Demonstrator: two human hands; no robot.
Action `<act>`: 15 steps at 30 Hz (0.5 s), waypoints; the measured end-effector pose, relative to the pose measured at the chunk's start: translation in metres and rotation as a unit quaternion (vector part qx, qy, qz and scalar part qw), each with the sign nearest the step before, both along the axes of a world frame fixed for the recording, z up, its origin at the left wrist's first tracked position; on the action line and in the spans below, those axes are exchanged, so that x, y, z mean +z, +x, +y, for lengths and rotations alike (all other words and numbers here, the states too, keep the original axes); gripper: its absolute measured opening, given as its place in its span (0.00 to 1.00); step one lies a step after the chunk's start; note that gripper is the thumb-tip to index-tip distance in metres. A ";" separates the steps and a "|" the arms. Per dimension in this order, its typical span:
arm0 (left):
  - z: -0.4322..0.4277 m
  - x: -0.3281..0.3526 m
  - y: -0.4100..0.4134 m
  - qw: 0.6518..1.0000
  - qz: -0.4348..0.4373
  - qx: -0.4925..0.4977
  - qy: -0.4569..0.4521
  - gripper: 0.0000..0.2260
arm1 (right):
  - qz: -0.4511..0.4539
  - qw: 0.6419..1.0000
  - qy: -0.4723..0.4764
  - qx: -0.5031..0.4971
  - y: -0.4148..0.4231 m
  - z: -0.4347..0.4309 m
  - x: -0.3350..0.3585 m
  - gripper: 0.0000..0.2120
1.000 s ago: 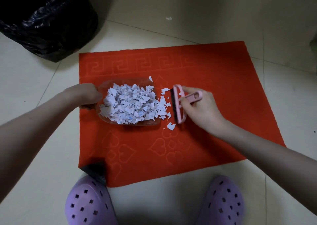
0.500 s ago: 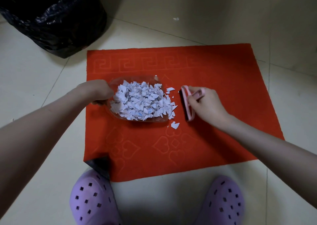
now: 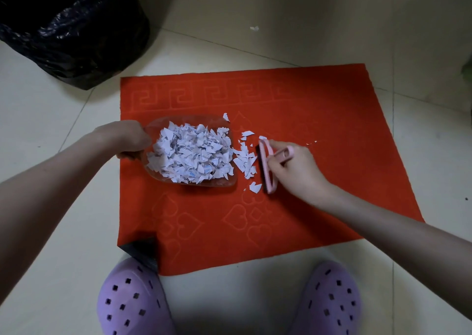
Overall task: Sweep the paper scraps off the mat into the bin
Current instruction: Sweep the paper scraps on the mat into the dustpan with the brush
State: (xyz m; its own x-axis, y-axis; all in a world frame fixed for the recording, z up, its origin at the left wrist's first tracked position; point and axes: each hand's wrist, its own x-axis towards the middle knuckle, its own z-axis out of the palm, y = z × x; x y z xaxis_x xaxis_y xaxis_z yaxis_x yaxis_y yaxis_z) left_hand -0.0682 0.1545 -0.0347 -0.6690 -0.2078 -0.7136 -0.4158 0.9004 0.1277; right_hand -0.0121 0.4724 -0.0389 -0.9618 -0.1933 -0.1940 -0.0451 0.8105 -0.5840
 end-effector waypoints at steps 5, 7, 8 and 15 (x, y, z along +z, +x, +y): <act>-0.009 -0.003 0.000 1.000 -0.009 -0.007 -0.005 0.14 | 0.063 0.998 -0.016 0.022 -0.014 0.006 0.022 0.12; -0.012 -0.003 -0.003 1.000 -0.013 -0.009 -0.007 0.14 | 0.042 0.997 -0.023 0.061 -0.019 0.015 0.027 0.09; -0.014 -0.004 -0.003 1.000 -0.015 -0.010 -0.008 0.14 | 0.015 0.995 -0.026 0.091 -0.023 0.019 0.027 0.08; -0.013 -0.005 -0.006 1.000 -0.020 -0.011 -0.010 0.14 | -0.171 0.950 0.005 0.263 -0.030 0.017 0.007 0.07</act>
State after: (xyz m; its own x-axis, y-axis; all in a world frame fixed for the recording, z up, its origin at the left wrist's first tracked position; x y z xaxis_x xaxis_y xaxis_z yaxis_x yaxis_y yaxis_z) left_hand -0.0737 0.1415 -0.0400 -0.6450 -0.2084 -0.7352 -0.4010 0.9113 0.0935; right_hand -0.0420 0.4890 -0.0320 -0.6135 -0.6263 -0.4810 -0.2549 0.7336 -0.6300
